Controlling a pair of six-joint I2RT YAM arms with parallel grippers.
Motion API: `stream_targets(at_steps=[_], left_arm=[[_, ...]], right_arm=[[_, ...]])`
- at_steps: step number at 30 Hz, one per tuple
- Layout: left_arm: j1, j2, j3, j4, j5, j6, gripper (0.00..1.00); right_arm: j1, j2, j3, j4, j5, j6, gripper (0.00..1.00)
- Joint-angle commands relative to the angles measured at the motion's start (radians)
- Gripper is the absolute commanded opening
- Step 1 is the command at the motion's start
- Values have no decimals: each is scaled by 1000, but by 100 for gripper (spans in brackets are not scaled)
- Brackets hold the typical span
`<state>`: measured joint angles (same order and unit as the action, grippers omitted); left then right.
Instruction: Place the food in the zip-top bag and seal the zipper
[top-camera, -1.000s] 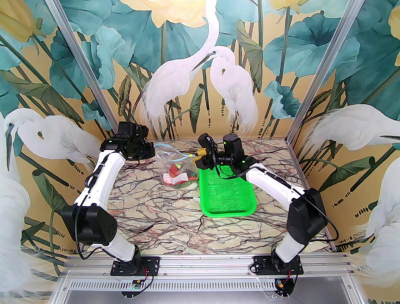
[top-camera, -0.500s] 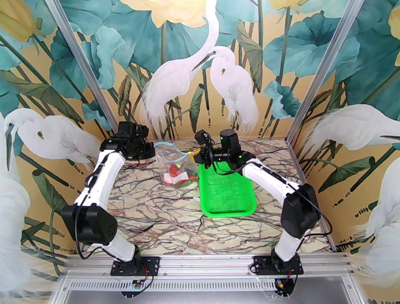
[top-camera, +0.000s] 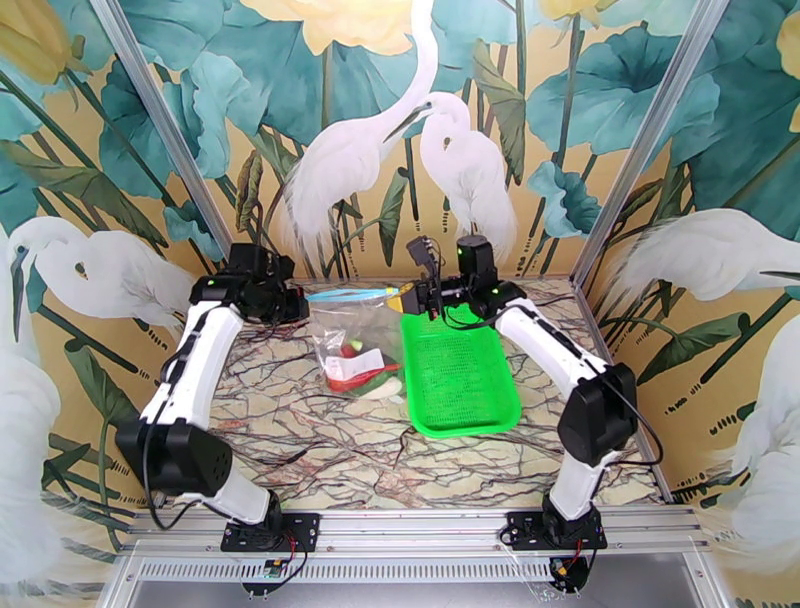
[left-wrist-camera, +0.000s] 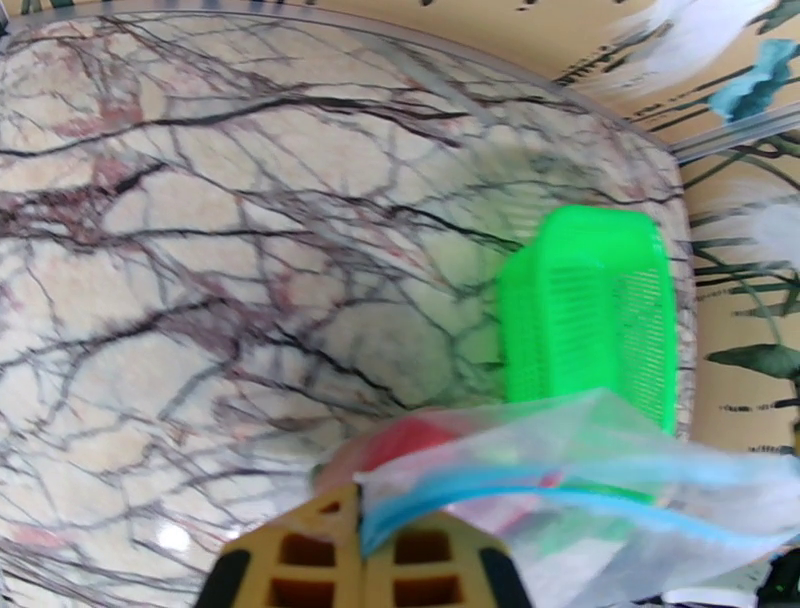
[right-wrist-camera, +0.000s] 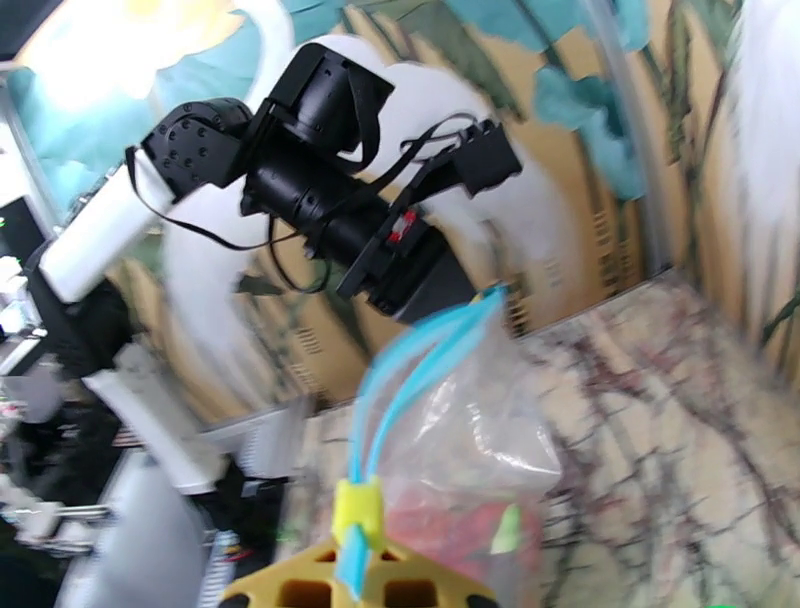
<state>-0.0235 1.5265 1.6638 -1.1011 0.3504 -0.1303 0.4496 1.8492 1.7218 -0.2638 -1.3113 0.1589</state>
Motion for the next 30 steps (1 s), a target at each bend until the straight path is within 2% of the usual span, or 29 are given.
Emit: stream_targets(at_steps=[1, 3, 5, 7, 9, 11, 13, 16, 18, 20, 21, 27, 30], left_arm=[[5, -72, -61, -44, 57, -43, 0], [5, -98, -88, -49, 19, -43, 0], [6, -106, -95, -77, -24, -35, 0], [9, -98, -80, -117, -73, -22, 0], [16, -87, -72, -141, -94, -15, 0], [23, -82, -67, -153, -108, -14, 0], [28, -82, -56, -168, -128, -14, 0], [45, -89, -43, -193, -157, -13, 10], [55, -94, -37, -204, -154, -13, 22], [59, -97, -15, -205, -140, -13, 24], [59, -101, 4, -200, -129, -16, 28], [52, -138, 173, -63, 34, -18, 34], [1, -114, 236, -9, 114, 22, 36]], right_arm=[[-10, 60, 91, -191, -199, -34, 0], [-16, 101, 149, -398, -231, -175, 0], [-24, 137, 198, -576, -210, -322, 0], [-23, 162, 244, -733, -128, -444, 0], [-19, 173, 262, -800, -65, -497, 0], [-15, 166, 246, -795, -1, -502, 0], [-14, 134, 188, -704, 78, -443, 0], [-20, 85, 87, -549, 104, -369, 0], [-19, 80, 74, -525, 99, -363, 0], [-17, 81, 78, -531, 101, -368, 0], [-17, 79, 77, -532, 102, -369, 0], [-17, 76, 101, -574, 95, -405, 0], [-12, 78, 128, -608, 70, -426, 0]])
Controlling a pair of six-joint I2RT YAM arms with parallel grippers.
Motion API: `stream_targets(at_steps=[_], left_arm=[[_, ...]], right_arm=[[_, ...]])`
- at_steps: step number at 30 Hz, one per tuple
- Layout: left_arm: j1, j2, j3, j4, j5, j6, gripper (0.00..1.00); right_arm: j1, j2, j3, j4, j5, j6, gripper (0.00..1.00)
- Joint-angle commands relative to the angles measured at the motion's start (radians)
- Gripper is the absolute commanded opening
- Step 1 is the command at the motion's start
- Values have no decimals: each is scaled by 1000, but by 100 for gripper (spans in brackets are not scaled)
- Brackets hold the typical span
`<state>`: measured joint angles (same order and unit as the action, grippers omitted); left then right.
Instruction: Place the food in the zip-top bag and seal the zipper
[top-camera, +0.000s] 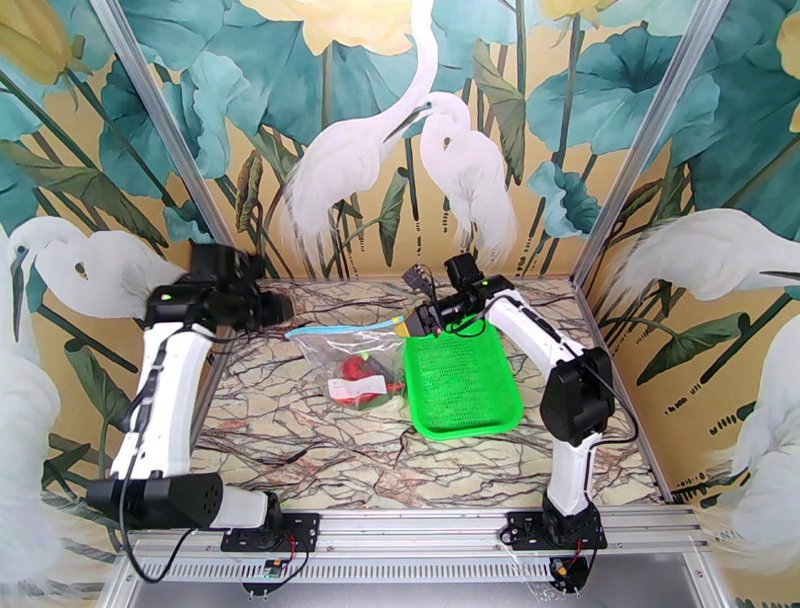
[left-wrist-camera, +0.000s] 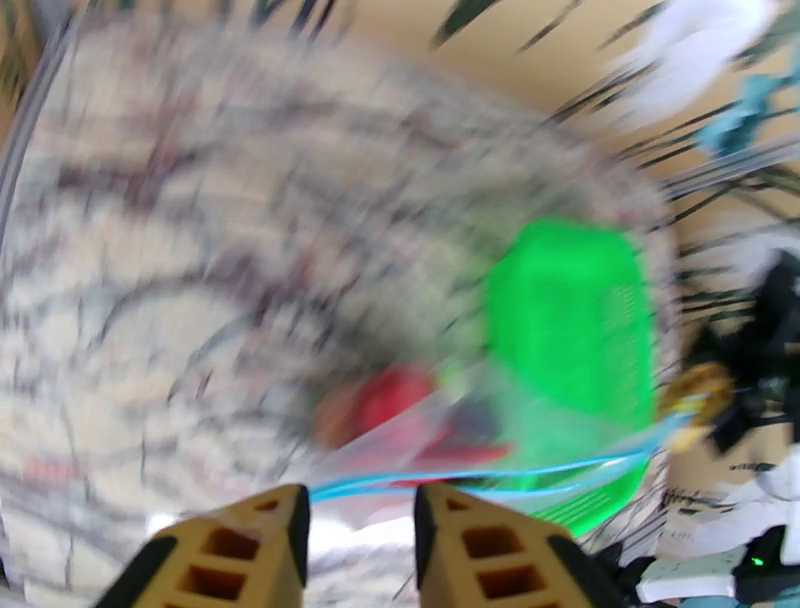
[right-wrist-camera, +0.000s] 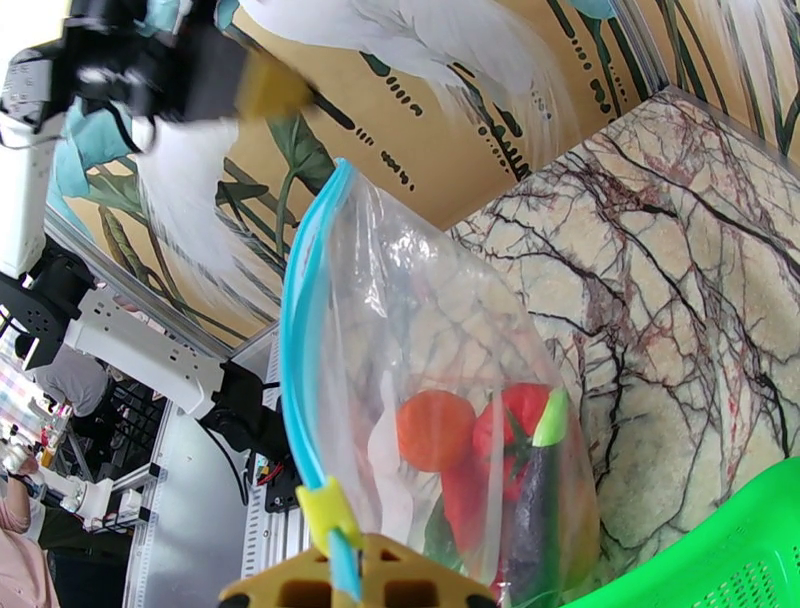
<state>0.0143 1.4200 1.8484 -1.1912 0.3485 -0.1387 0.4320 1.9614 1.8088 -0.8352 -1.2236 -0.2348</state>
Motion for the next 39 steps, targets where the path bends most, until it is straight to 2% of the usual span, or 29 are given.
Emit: stream_targets(at_steps=[1, 7, 11, 13, 15, 17, 26, 33, 39], left_arm=[[-71, 9, 70, 95, 121, 45, 37], [-245, 194, 204, 56, 224, 140, 38], [-315, 332, 330, -58, 266, 226, 39], [-342, 390, 383, -110, 272, 268, 44], [-355, 429, 417, -139, 298, 299, 48], [-359, 455, 432, -154, 320, 317, 48], [-359, 465, 410, -240, 345, 424, 41], [-359, 474, 388, -233, 405, 438, 41], [-350, 460, 390, -218, 450, 449, 45]], right_arm=[[9, -32, 51, -53, -22, -42, 0], [26, -14, 109, -126, -19, -81, 0], [39, -8, 123, -127, -1, -73, 0], [46, -5, 127, -122, 6, -65, 0], [51, -4, 132, -120, 12, -59, 0], [53, -2, 135, -120, 14, -55, 0], [51, 20, 161, -130, 32, -37, 0], [52, 26, 165, -116, 43, -23, 0], [52, 38, 169, -113, 49, -18, 0]])
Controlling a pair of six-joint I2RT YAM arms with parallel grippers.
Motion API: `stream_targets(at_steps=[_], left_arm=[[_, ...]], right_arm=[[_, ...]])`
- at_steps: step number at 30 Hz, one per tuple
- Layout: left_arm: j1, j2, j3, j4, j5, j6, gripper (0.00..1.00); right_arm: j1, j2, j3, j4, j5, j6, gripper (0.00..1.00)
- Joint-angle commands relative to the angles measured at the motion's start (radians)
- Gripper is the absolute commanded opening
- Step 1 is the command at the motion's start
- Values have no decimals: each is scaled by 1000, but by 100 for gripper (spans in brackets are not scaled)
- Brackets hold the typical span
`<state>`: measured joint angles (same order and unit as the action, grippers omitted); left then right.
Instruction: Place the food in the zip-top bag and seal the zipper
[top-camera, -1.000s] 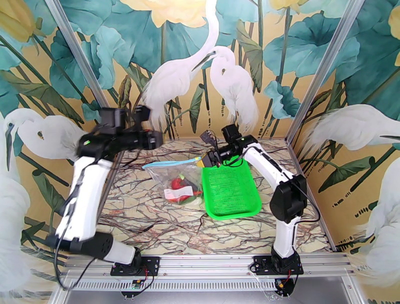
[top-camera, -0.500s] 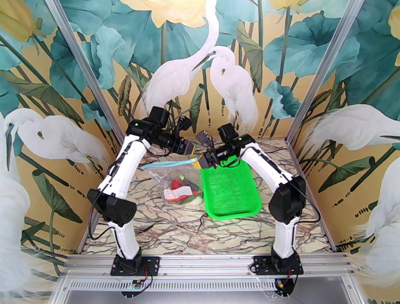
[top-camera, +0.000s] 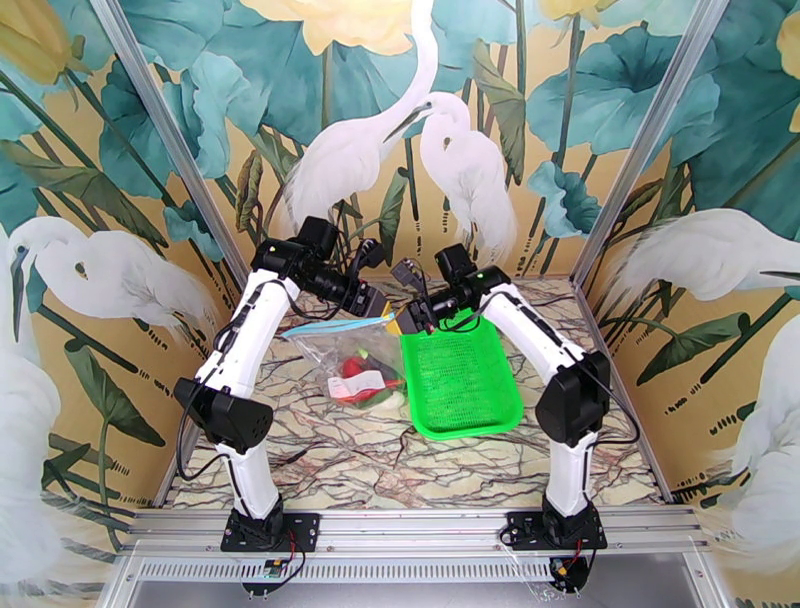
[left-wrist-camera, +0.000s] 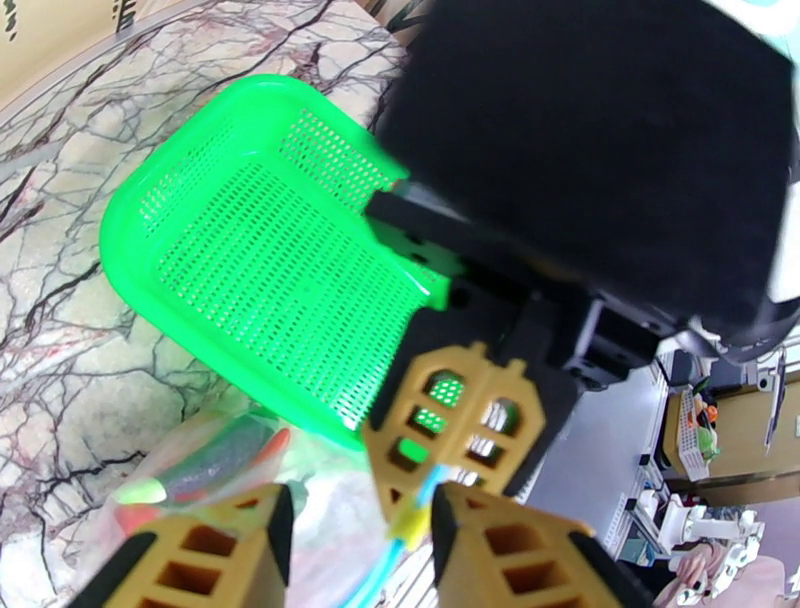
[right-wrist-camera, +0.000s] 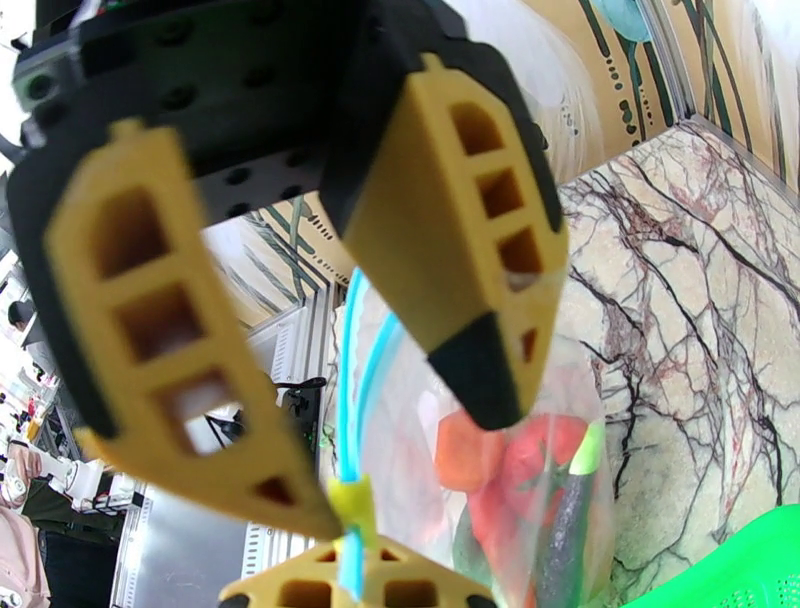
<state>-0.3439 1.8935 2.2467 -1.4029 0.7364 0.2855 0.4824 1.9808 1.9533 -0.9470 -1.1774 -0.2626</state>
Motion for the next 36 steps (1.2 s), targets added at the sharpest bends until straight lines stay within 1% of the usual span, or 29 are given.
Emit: stream_targets(at_steps=[1, 8, 17, 21, 27, 29, 31, 33, 36], left_arm=[[12, -15, -7, -6, 71, 25, 45], [17, -4, -23, -49, 70, 50, 46], [17, -2, -58, -39, 87, 51, 45], [16, 2, -59, -37, 119, 55, 43], [17, 20, -57, -61, 153, 66, 30], [16, 26, -53, -70, 148, 69, 22], [16, 27, -55, -73, 148, 72, 12], [17, 29, -53, -77, 153, 76, 5], [16, 29, -53, -84, 149, 81, 3]], right_arm=[[2, 18, 25, 1, 3, 12, 0], [1, 19, 28, 22, 7, 25, 0], [1, 22, 29, 39, 3, 43, 0], [1, 20, 24, 50, 6, 51, 0], [2, 15, 19, 74, 11, 68, 0], [0, 15, 20, 79, 10, 72, 0], [1, 15, 19, 84, 12, 77, 0], [1, 15, 15, 91, 18, 83, 0], [0, 9, 5, 101, 25, 90, 0]])
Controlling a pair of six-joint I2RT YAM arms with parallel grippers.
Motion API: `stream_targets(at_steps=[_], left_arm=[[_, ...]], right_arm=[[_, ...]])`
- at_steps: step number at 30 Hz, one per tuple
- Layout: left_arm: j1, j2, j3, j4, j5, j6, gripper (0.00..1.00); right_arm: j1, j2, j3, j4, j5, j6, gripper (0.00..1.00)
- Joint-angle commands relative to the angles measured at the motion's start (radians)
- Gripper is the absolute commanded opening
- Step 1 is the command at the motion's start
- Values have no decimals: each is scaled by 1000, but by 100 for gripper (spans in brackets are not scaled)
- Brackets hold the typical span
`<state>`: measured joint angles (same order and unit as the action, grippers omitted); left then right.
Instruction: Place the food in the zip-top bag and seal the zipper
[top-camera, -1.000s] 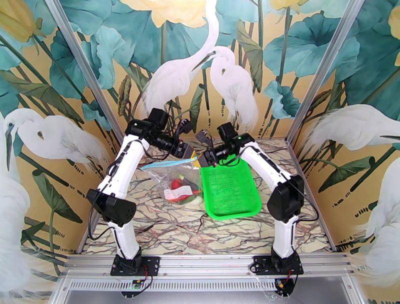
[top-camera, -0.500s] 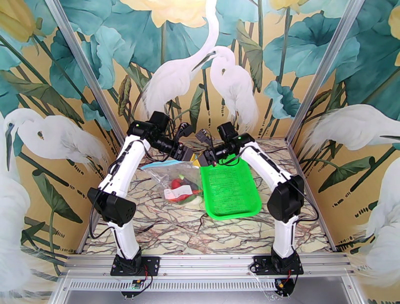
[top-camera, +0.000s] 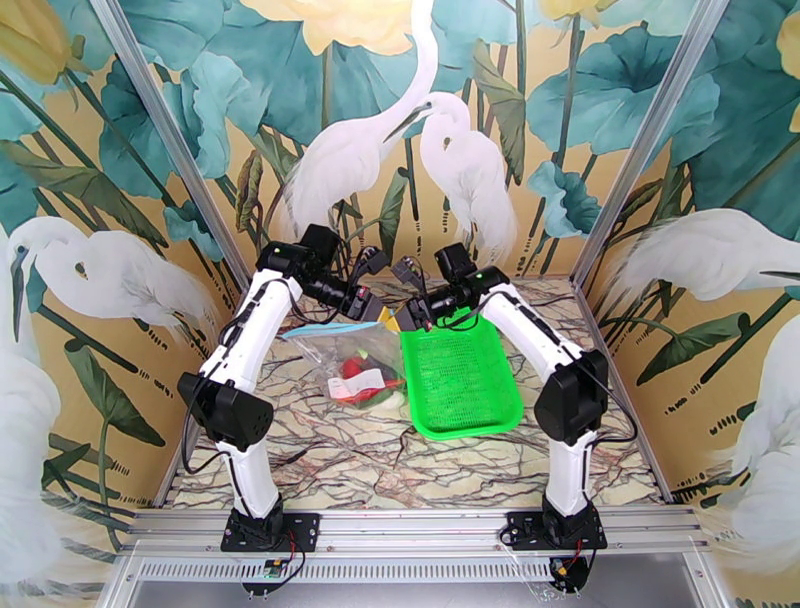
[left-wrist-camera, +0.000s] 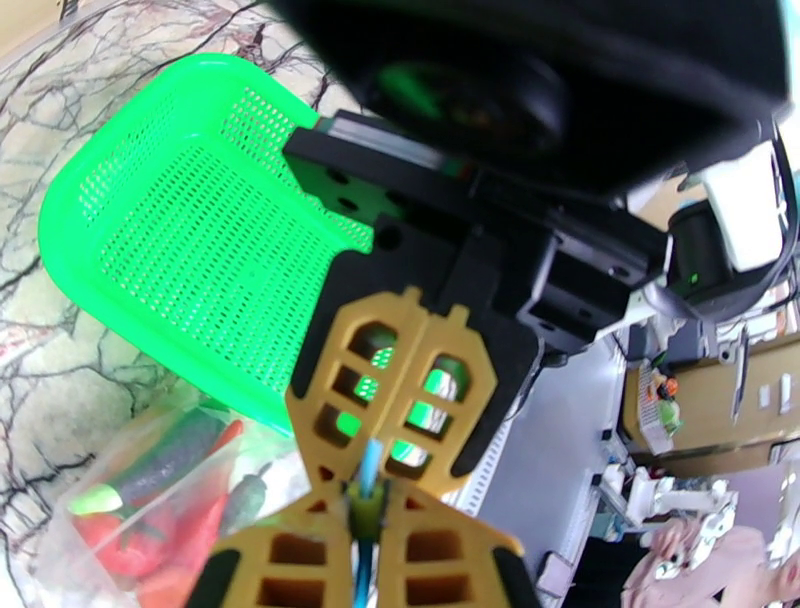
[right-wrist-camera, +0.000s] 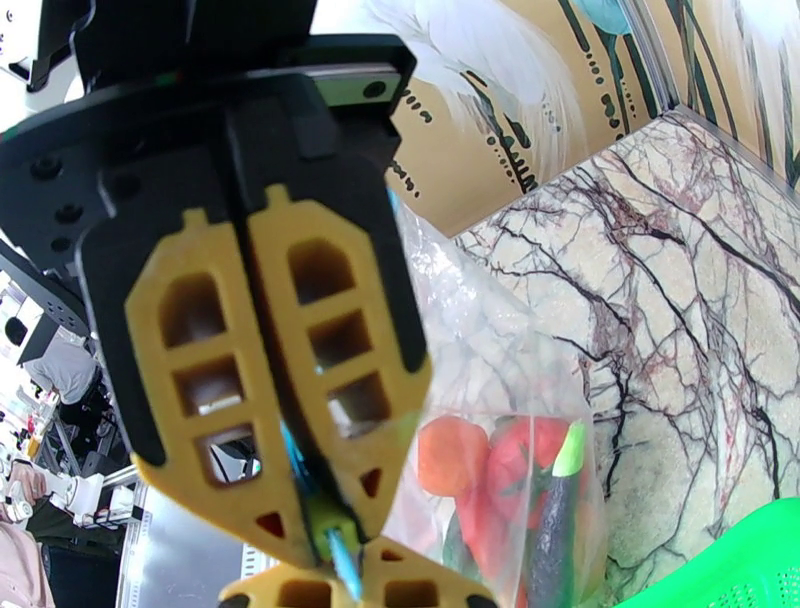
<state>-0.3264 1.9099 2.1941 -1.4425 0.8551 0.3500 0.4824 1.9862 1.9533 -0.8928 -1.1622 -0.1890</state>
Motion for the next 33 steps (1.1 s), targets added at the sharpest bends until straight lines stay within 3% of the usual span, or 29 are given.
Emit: stream_targets(at_steps=[1, 19, 33], left_arm=[[0, 12, 0, -44, 25, 16, 3], [72, -59, -22, -84, -26, 35, 1], [138, -149, -90, -47, -141, -2, 1]], right_arm=[[1, 1, -1, 52, 14, 18, 0], [-60, -79, -100, 145, 35, 76, 0], [-88, -107, -136, 155, 65, 77, 0]])
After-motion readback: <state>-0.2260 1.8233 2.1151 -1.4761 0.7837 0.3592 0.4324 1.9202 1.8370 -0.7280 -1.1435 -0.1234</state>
